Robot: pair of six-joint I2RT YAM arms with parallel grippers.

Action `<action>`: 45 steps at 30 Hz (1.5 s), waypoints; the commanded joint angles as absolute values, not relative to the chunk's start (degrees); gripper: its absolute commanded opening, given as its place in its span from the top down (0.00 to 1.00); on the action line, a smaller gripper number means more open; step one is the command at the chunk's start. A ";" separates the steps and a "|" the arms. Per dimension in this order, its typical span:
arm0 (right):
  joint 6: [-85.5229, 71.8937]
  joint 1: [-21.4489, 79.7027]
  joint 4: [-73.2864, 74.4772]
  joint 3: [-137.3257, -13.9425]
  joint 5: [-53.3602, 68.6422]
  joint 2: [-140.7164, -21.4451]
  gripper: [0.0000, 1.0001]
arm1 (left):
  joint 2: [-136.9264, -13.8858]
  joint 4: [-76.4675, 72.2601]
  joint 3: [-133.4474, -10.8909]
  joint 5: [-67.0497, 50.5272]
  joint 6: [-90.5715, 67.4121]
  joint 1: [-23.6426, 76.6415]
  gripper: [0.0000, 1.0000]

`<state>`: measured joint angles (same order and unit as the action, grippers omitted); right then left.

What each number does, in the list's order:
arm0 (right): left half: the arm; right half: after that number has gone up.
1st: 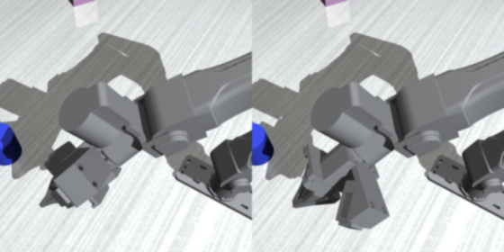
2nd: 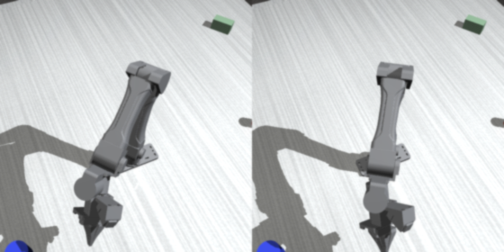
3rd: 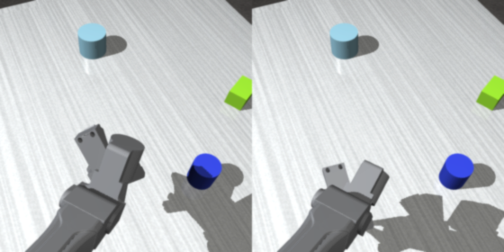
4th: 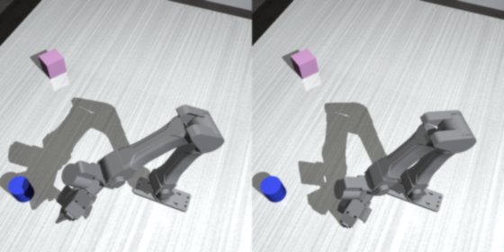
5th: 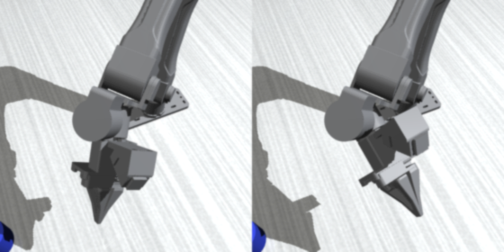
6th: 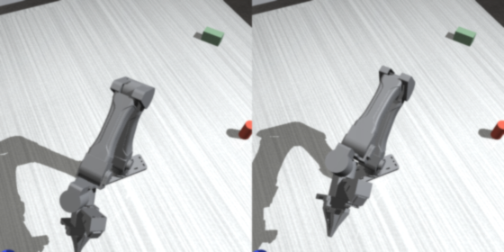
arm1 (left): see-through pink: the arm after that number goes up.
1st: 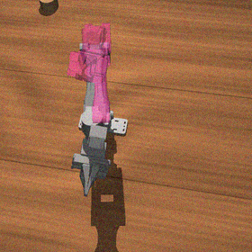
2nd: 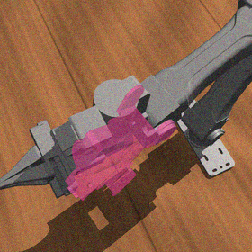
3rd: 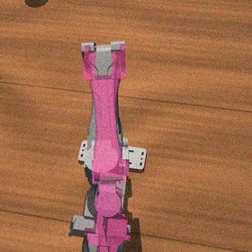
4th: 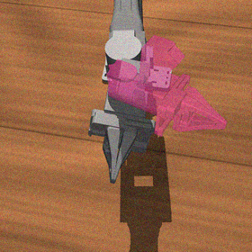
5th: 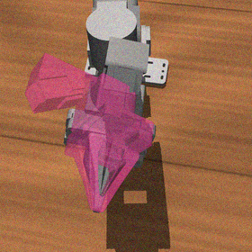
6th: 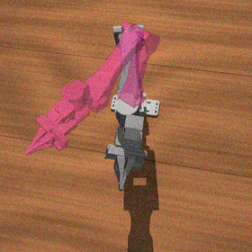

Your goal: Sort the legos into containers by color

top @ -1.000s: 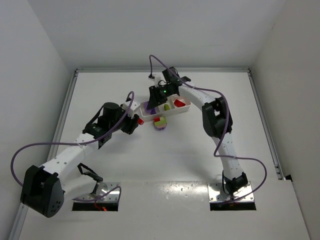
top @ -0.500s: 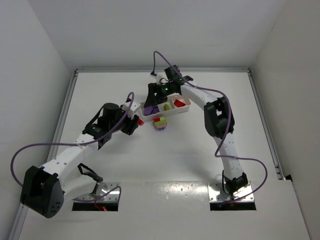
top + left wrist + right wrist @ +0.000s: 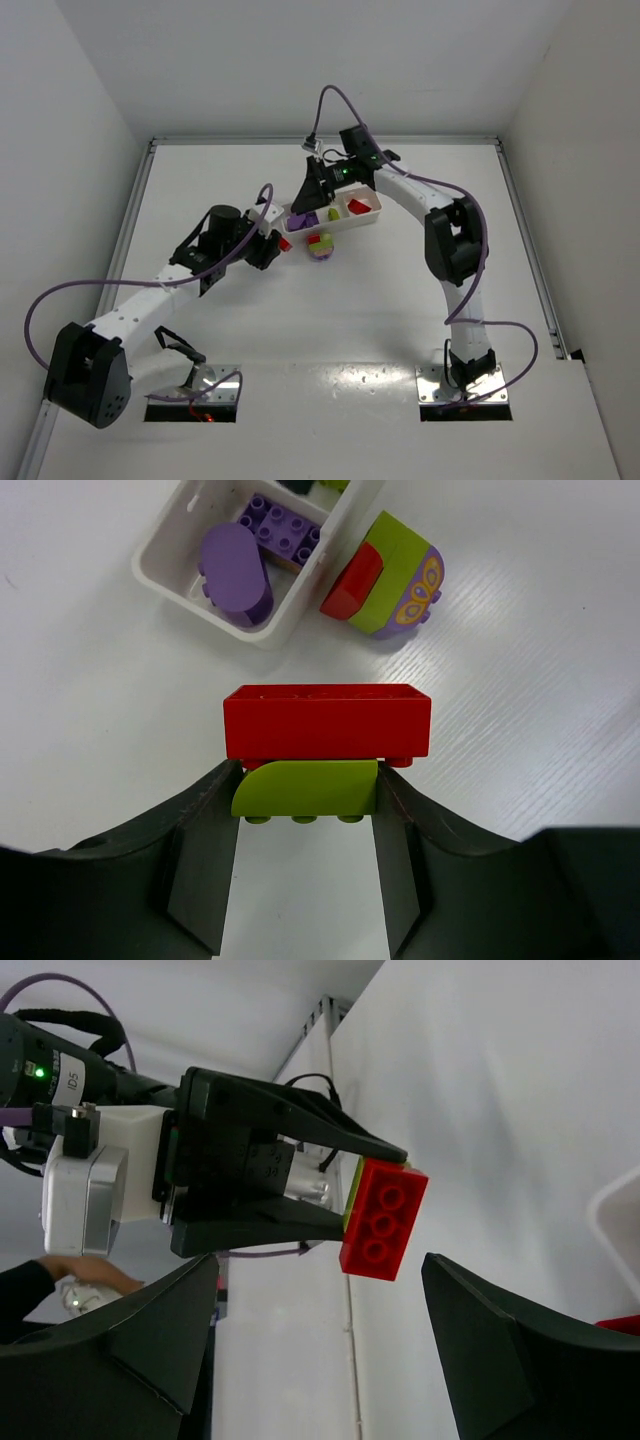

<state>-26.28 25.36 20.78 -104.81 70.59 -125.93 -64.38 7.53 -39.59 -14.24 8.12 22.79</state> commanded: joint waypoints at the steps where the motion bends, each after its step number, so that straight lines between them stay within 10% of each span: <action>1: -26.98 25.40 19.59 -103.89 74.53 -123.57 0.17 | -64.42 3.43 -42.97 -15.64 8.17 22.15 0.76; 23: -29.97 26.54 16.61 -99.49 78.49 -123.05 0.18 | -69.60 1.32 -51.06 -14.59 7.12 27.86 0.76; 26: -29.97 27.07 16.61 -98.01 79.01 -123.05 0.25 | -70.83 0.70 -52.46 -14.59 7.82 28.39 0.76; 34: -33.05 26.99 12.13 -96.94 80.16 -122.52 0.97 | -71.46 0.18 -52.65 -14.59 8.35 28.39 0.76; 45: -35.68 15.75 9.22 -99.84 74.81 -123.13 1.00 | -65.57 3.08 -44.30 -15.12 6.68 29.97 0.76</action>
<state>-35.33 21.45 12.36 -97.01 76.47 -125.93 -68.27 2.39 -45.63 -13.93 8.12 28.60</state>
